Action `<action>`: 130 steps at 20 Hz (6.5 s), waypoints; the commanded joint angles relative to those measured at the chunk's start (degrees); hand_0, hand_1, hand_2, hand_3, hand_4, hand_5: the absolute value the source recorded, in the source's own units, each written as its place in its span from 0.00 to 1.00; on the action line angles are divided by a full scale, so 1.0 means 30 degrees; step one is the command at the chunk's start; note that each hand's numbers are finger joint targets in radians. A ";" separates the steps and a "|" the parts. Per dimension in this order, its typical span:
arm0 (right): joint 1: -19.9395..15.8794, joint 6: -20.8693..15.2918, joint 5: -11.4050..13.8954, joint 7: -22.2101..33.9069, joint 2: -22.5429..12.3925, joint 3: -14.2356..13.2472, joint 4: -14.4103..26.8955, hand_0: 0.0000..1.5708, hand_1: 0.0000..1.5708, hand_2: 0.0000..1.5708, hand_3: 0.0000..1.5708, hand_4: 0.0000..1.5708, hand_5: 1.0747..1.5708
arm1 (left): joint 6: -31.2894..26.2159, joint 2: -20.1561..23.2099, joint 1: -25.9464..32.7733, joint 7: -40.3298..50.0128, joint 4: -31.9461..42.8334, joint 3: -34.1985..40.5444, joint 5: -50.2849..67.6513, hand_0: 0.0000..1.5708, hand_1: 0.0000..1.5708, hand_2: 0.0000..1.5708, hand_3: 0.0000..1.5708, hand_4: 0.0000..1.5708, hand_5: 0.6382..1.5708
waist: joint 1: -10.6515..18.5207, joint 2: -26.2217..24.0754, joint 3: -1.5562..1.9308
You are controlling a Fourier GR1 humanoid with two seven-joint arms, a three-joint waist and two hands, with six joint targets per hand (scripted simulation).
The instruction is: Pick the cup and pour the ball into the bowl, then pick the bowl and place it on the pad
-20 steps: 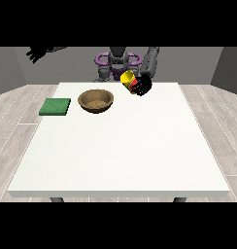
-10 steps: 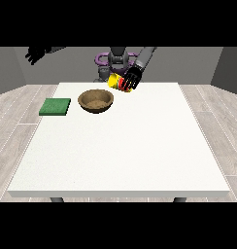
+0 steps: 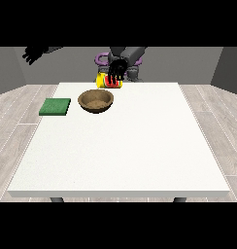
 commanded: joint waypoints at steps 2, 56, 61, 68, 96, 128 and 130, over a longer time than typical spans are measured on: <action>0.0064 0.0121 0.0551 -0.1061 0.0161 0.0135 0.0555 0.00 0.00 0.00 0.16 0.44 0.97 | -0.2701 0.0149 -0.2477 0.2378 0.1030 -0.1696 -0.2942 0.94 0.94 1.00 1.00 0.70 1.00 | 0.0029 -0.0069 0.0002; -0.2636 -0.5348 0.3085 -0.7737 0.5017 0.1141 0.8722 0.00 0.00 0.00 0.00 0.35 0.97 | -1.4992 0.9229 0.3521 -0.4360 -1.3517 1.7652 2.5009 0.00 0.00 0.00 0.00 0.64 0.96 | 0.5667 0.3369 -0.0015; -0.3373 -0.5269 0.3304 -0.9580 0.4887 0.1144 1.0224 0.00 0.00 0.00 0.00 0.32 0.96 | -1.5884 1.0987 0.3387 -0.4305 -1.3289 1.8810 2.6350 0.00 0.00 0.00 0.00 0.65 0.96 | 0.5365 0.4539 -0.0017; -0.4582 -0.6243 0.3489 -1.0001 0.5866 0.1618 1.0754 0.00 0.00 0.00 0.00 0.29 0.95 | -1.5211 1.1149 0.3158 -0.3796 -1.3932 1.8549 2.6493 0.00 0.00 0.00 0.00 0.65 0.97 | 0.5180 0.4812 -0.0017; -0.3454 -1.1962 0.6221 -0.1149 0.0415 0.3502 0.7968 1.00 1.00 1.00 0.66 0.65 0.97 | -1.7133 1.3124 0.5357 -0.4902 -1.1372 2.0225 2.7538 0.00 0.00 0.00 0.00 0.76 0.96 | 0.4583 0.3379 -0.0161; -0.7471 -0.7413 0.4525 0.0873 -0.3455 0.0970 1.0444 1.00 1.00 1.00 0.35 0.65 1.00 | -1.7418 1.4695 0.6961 -0.9074 -0.9636 2.0564 2.7762 0.00 0.00 0.00 0.00 0.77 0.99 | 0.3493 0.5336 -0.0023; -0.6956 -0.7698 0.3981 0.0662 -0.3244 0.0372 1.0508 1.00 1.00 1.00 0.38 0.63 1.00 | -1.7922 1.5513 0.7046 -0.9125 -0.8622 2.1276 2.8190 0.00 0.00 0.00 0.00 0.76 0.99 | 0.3032 0.5269 -0.0031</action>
